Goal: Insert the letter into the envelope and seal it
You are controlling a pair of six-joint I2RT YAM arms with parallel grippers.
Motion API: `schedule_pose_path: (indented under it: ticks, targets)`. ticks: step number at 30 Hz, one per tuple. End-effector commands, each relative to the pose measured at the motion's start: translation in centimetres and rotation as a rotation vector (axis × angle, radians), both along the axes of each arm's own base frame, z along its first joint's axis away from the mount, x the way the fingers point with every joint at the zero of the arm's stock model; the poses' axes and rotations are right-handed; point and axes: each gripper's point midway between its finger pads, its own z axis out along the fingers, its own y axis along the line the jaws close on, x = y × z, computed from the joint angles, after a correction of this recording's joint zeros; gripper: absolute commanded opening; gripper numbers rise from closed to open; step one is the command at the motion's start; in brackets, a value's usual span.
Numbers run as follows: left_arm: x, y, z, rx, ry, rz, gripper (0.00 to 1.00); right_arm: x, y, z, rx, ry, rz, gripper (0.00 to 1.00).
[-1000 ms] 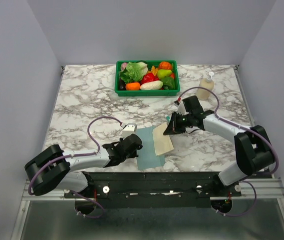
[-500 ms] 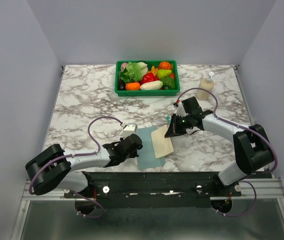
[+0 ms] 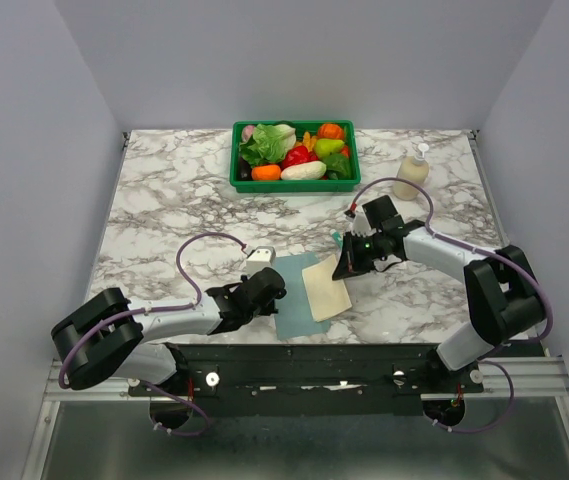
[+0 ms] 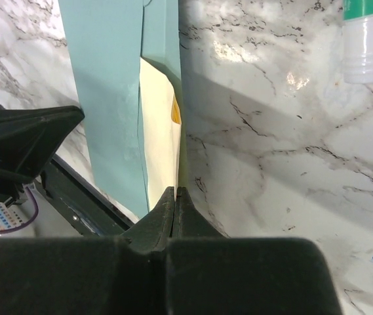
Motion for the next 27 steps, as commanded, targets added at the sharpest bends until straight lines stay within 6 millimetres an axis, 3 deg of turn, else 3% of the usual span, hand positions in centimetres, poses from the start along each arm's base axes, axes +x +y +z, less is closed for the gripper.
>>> schedule_pose_path:
  ticks: [1, 11, 27]
  targets:
    - [-1.1, 1.8, -1.9, 0.093, 0.053, -0.007, 0.0, -0.8, -0.7, -1.2, -0.056, 0.021, 0.022, 0.01]
    - [-1.2, 1.9, -2.1, 0.098, 0.056, -0.007, 0.0, -1.2, -0.9, -1.4, -0.061, 0.017, 0.05, 0.01]
    - [-1.1, 1.7, -2.0, 0.107, 0.048, -0.023, 0.0, -1.4, 0.9, -0.9, -0.031, -0.011, 0.145, 0.01]
